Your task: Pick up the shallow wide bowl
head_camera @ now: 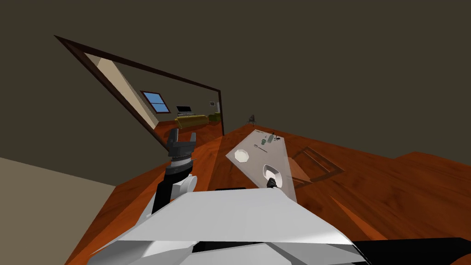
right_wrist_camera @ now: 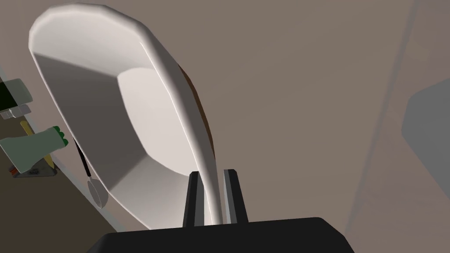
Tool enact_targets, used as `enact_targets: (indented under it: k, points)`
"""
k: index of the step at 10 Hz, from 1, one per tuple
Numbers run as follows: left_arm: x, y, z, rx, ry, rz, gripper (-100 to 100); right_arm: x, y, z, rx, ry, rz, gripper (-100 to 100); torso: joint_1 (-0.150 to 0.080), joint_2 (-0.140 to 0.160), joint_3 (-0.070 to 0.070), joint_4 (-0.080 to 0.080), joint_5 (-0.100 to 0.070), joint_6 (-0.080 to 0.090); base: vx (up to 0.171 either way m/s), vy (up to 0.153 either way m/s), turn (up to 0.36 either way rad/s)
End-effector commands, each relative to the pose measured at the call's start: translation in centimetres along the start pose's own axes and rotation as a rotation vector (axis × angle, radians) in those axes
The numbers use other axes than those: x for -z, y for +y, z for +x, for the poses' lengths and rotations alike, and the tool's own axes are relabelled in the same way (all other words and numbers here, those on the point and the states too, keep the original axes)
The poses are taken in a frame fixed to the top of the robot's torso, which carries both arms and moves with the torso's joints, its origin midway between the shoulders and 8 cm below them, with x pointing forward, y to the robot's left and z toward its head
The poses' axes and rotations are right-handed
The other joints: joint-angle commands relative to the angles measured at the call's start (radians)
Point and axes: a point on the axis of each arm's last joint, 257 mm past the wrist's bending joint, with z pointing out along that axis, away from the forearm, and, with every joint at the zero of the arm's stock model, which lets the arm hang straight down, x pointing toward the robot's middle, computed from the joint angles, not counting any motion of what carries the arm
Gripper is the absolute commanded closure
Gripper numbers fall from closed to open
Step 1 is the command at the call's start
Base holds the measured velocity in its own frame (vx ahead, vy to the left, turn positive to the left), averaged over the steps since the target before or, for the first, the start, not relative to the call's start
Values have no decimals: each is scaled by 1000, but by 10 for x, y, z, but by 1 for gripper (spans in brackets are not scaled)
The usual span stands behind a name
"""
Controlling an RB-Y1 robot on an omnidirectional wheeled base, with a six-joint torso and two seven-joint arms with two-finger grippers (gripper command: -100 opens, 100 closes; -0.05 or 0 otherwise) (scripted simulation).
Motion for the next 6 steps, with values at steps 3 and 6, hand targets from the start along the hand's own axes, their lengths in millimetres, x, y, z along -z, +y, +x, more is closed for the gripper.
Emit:
enact_targets:
  k: [3, 6]
  points:
    - [0, 0, 0, 0, 0, 0, 0, -3, -17, 24, -2, 0, 1, 100, -1, 0, 0, 0, 0, 1, -11, 103, -1]
    - [0, 0, 0, 0, 0, 0, 0, -3, -16, 23, 0, 0, 1, 0, -8, -1, -1, 0, -2, 1, 1, 6, 0]
